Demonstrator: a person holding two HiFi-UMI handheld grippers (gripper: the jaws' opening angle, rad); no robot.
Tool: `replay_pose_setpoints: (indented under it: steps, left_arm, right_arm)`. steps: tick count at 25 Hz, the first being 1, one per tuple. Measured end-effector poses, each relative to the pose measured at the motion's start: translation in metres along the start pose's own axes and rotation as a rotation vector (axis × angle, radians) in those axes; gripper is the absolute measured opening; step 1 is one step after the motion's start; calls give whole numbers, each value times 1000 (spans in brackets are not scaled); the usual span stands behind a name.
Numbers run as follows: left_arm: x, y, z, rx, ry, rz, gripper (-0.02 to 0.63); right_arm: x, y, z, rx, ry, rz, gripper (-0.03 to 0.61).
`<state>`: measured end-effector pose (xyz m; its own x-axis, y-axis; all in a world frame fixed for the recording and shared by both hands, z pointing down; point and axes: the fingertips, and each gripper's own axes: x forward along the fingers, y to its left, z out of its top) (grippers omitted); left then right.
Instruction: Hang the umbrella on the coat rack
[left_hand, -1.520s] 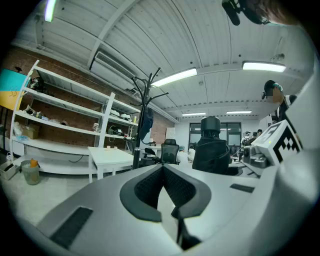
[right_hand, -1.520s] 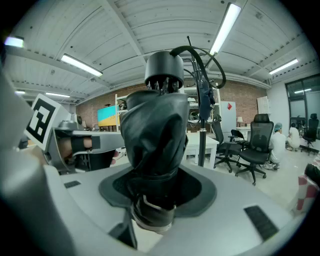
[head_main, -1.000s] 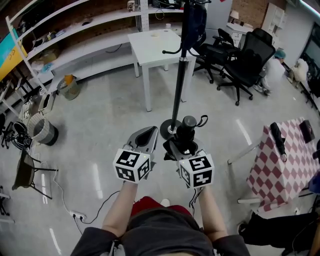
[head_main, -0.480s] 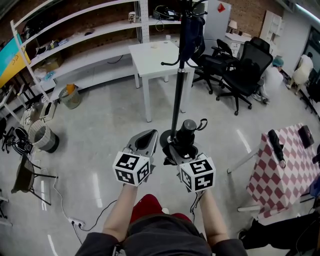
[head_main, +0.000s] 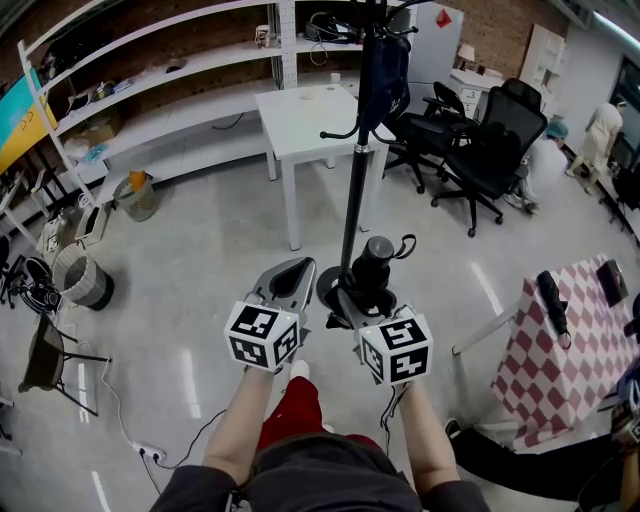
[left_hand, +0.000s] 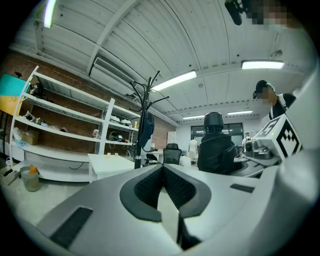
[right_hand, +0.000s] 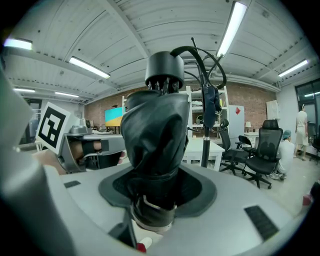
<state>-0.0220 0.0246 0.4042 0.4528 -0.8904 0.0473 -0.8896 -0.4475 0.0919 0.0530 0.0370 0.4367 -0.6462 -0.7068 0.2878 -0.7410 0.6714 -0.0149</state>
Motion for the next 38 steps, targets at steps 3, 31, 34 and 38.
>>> replay_pose_setpoints:
  steps: [3,31,34,38]
  left_arm:
    - [16,13,-1,-2,-1,-7,11]
    - [194,160,38,-4,-6,-121,11]
    - [207,169,45,1,-15,-145,11]
    - [219,180,60,14,-37,-180,11]
  right_arm:
    - [16,-8,3,-4,2,-2,193]
    - [205,-94,81,-99,42,-20,193]
    - [217,-99,91,-116,42,-30,193]
    - [228,-104,107,-136,46,-47,193]
